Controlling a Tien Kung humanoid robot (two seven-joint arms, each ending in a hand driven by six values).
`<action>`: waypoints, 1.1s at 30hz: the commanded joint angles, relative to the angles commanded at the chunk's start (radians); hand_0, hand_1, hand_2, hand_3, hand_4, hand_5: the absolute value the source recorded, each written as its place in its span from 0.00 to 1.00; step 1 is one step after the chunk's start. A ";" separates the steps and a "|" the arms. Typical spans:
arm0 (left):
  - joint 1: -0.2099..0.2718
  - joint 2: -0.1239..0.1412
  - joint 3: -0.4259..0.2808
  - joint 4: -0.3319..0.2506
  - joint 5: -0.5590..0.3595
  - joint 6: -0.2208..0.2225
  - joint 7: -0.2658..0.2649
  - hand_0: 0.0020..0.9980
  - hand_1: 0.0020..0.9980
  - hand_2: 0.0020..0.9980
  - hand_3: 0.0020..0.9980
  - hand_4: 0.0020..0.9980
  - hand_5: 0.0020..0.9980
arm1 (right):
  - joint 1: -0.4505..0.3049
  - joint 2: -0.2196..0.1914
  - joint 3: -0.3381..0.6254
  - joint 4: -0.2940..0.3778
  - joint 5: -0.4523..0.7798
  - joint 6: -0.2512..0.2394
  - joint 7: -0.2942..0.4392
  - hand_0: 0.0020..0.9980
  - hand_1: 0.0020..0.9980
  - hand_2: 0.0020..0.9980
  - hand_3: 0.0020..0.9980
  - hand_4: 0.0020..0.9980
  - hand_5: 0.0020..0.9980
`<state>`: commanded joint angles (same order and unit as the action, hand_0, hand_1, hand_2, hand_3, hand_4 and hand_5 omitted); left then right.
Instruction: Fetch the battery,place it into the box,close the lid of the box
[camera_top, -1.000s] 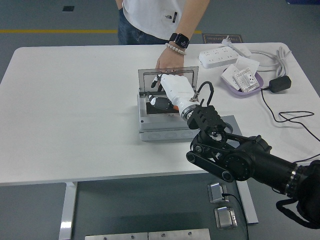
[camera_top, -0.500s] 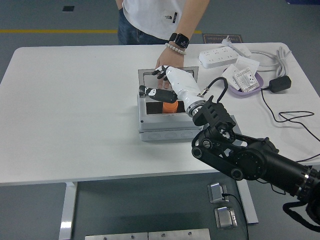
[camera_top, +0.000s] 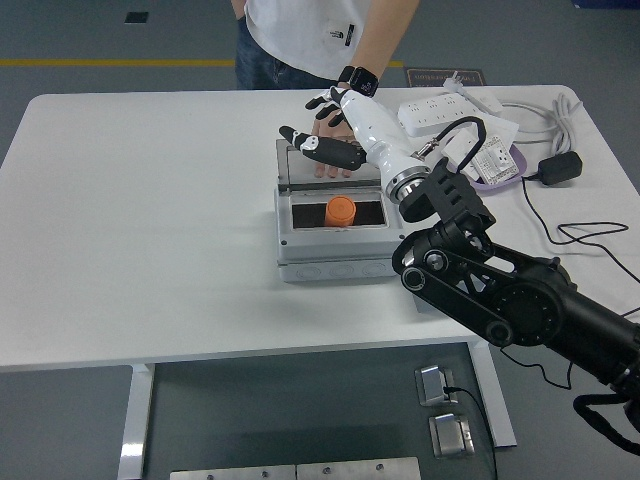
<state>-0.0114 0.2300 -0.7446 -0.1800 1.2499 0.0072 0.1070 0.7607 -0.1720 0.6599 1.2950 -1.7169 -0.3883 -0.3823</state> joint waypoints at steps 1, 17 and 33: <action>-0.001 0.000 0.000 0.000 0.001 -0.001 0.000 0.39 0.60 0.53 0.49 0.00 0.00 | 0.006 0.003 -0.001 -0.011 0.006 -0.002 0.002 0.55 0.50 0.58 0.63 0.82 0.74; 0.003 -0.001 -0.004 0.000 0.005 -0.004 0.003 0.39 0.60 0.53 0.49 0.00 0.00 | 0.020 0.004 0.022 -0.056 0.010 -0.004 0.010 0.56 0.49 0.58 0.63 0.81 0.75; 0.002 -0.002 0.002 0.000 0.002 -0.005 0.003 0.39 0.60 0.53 0.49 0.00 0.00 | 0.023 0.004 0.032 -0.074 0.019 -0.006 0.017 0.57 0.50 0.57 0.63 0.81 0.78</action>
<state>-0.0098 0.2282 -0.7431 -0.1800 1.2522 0.0022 0.1101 0.7833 -0.1684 0.6915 1.2214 -1.6984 -0.3947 -0.3648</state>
